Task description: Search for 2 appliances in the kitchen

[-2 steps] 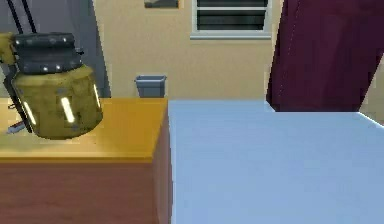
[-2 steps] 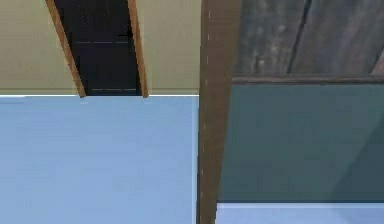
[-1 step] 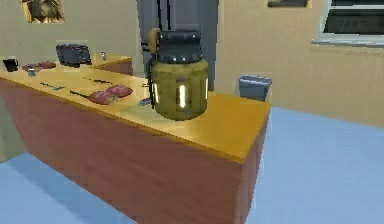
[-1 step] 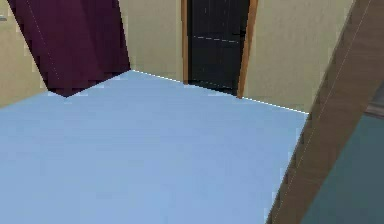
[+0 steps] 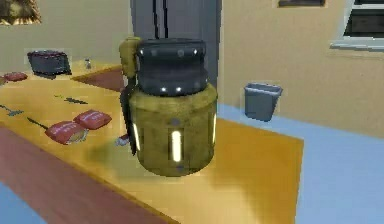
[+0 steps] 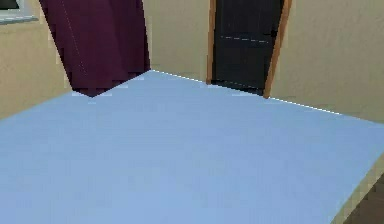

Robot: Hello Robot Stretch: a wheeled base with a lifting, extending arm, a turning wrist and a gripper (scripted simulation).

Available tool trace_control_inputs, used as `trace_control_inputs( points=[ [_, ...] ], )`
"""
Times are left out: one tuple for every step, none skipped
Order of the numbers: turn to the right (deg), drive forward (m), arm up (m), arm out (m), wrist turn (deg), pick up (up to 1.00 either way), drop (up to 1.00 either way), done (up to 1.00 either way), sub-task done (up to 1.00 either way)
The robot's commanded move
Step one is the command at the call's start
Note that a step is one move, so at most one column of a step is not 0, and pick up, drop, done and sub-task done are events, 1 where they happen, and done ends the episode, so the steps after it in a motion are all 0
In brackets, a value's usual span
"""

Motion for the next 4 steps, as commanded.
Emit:
trace_control_inputs(
  points=[
    [-45.0,0.0,0.0,0.0,0.0,0.0,0.0,0.0,0.0],
    [-9.0,0.0,0.0,0.0,0.0,0.0,0.0,0.0,0.0],
    [0.0,1.0,0.0,0.0,0.0,0.0,0.0,0.0,0.0],
    [-3.0,0.0,0.0,0.0,0.0,0.0,0.0,0.0,0.0]
  ],
)
